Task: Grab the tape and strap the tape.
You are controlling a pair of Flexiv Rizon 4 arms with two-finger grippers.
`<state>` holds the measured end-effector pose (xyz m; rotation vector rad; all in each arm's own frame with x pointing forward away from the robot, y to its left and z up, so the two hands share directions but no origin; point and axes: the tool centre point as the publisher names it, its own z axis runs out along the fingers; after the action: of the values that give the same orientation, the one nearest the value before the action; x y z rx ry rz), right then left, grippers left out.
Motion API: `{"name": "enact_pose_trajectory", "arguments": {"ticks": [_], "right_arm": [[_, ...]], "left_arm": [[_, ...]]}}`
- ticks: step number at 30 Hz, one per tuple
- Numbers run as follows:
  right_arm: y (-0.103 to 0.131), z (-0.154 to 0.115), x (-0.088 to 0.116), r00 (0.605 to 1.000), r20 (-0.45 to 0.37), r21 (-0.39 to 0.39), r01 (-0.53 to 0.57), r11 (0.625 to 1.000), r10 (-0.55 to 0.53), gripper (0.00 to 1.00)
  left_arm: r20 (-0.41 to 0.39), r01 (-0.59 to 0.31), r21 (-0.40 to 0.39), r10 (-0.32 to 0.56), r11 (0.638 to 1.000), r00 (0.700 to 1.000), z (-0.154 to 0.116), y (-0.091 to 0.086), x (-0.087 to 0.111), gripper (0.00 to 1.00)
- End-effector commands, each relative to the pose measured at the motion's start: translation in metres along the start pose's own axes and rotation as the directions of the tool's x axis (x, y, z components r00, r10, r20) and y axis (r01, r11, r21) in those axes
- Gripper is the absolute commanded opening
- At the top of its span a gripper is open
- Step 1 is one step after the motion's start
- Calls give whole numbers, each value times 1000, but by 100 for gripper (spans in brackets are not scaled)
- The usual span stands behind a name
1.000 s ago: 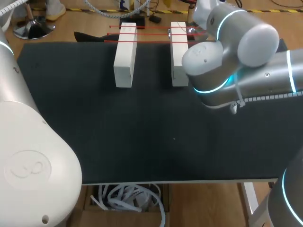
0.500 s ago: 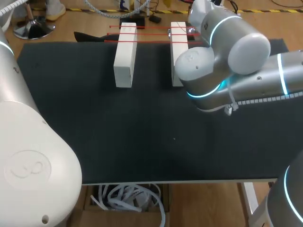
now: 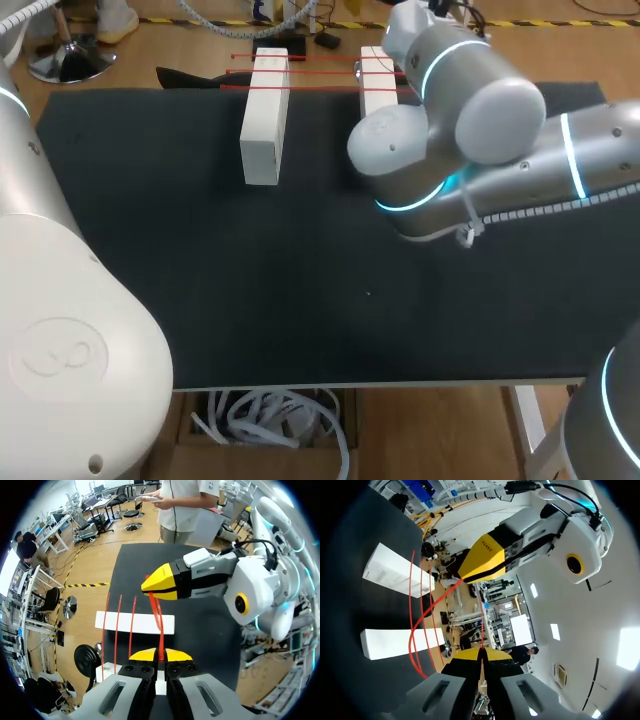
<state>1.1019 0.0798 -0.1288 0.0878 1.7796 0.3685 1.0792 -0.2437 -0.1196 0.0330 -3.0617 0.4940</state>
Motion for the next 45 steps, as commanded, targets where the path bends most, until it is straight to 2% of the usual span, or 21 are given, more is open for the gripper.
{"name": "enact_pose_trajectory", "arguments": {"ticks": [1,5,13,22,45], "right_arm": [[7,2,1,1000,1,23,0,1000,0,0],[6,6,-2,1000,18,44,-5,999,4,0],[13,9,-1,999,33,27,13,1000,-14,0],[21,6,4,1000,18,-5,19,1000,-19,0],[22,3,4,1000,9,-8,4,1000,-4,0]], "left_arm": [[-1,1,-5,-1,1000,1000,-1,-1,0,0],[-1,1,-5,-1,1000,1000,-1,-1,0,0],[-1,1,-5,-1,1000,1000,-1,-1,0,0],[-1,1,-5,-1,1000,1000,-1,-1,0,0],[-1,1,-5,-1,1000,1000,-1,-1,0,0]]}}
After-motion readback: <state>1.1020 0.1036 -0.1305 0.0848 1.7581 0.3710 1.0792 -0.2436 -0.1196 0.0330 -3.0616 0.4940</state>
